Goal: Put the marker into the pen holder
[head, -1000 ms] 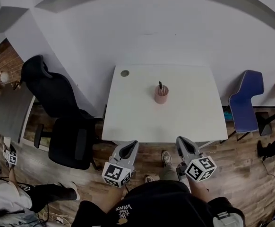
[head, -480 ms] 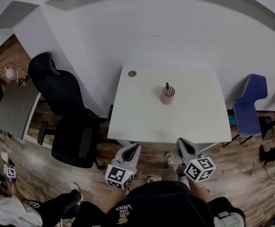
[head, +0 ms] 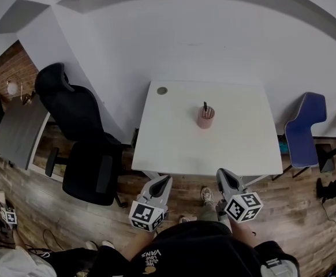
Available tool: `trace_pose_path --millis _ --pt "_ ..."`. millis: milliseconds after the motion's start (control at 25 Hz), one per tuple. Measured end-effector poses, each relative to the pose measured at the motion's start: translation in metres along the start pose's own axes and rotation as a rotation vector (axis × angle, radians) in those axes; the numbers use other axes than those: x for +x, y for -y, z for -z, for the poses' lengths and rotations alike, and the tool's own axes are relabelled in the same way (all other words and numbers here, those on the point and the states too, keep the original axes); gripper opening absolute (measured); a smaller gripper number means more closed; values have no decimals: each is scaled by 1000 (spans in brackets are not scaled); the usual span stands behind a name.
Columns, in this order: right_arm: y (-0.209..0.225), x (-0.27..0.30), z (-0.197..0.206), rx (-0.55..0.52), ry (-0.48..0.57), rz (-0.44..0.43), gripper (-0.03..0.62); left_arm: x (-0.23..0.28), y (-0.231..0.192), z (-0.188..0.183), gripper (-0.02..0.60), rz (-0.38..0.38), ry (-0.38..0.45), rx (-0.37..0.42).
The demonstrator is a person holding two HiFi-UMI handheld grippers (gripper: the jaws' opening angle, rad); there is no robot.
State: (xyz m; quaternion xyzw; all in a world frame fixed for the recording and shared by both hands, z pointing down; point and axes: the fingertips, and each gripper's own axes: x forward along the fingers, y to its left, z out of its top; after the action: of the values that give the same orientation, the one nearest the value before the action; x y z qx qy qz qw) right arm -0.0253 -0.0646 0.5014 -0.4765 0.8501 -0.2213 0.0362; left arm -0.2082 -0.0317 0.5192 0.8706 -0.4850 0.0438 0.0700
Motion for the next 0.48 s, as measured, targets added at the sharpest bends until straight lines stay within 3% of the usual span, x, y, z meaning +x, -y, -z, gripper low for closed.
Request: trace_pose_path --millis 480 --pt "3 -1 -3 -12 -2 -3 2 5 2 -2 52 0 -1 2"
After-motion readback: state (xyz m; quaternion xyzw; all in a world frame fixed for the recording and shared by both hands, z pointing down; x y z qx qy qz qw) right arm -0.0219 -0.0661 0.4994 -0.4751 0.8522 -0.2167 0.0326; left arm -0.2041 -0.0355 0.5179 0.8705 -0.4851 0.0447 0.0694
